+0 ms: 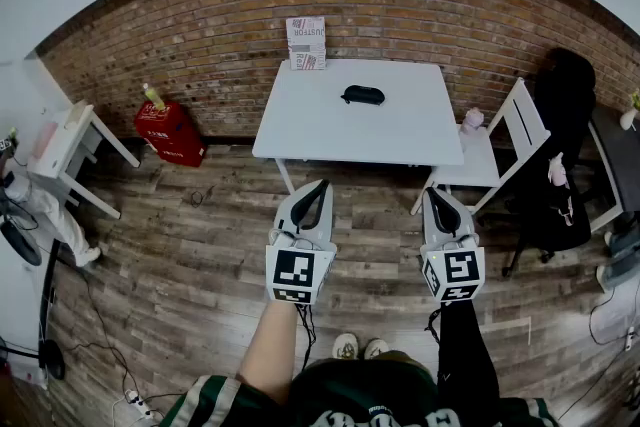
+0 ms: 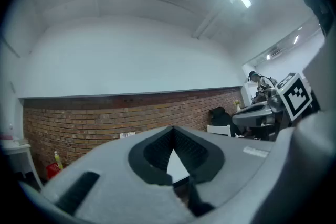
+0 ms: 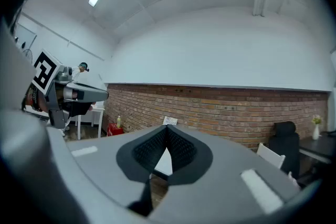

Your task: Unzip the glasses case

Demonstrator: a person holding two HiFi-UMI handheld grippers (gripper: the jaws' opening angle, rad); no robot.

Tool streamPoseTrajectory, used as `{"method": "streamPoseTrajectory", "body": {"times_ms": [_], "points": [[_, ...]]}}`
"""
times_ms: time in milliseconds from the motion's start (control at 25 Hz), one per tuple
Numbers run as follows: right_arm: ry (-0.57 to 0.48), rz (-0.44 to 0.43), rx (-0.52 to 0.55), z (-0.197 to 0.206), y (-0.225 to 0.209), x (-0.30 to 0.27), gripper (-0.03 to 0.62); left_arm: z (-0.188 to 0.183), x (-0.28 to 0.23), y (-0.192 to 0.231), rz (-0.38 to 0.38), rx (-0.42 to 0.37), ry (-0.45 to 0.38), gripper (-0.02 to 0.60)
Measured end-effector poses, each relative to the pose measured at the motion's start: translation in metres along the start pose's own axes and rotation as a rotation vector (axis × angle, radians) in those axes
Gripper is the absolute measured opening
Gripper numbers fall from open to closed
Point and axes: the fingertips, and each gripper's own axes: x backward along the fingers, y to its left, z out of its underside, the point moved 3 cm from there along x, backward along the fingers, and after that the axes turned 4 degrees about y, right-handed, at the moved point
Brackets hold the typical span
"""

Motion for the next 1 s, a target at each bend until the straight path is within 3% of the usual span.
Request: {"method": "streamPoseTrajectory", "body": {"times_ms": [480,640,760,840,920,1000], "points": [[-0.015,-0.018,-0.019,-0.001,0.015,0.012,0.012,0.006,0.017,-0.002,-0.007,0.012,0.022,0.008],[-0.017,-0.01,-0.037,0.003,0.019,0.008,0.014,0.011,0.019,-0.002,0.012,-0.018,0.03,0.008],[-0.023,-0.019,-0.05,0.004,0.024,0.004,0.098,0.015,0.02,0.0,0.017,-0.031,0.029,0.016],[-0.025,-0.026,-0.053,0.005,0.026,0.001,0.131,0.016,0.019,0.002,0.027,-0.02,0.022,0.069],[-0.024,-0.03,-0.054,0.005,0.024,-0.003,0.149,0.017,0.014,0.003,0.037,-0.005,0.013,0.116],[-0.022,-0.032,-0.058,0.006,0.021,-0.01,0.158,0.016,0.007,0.005,0.042,-0.003,0.007,0.12]]}}
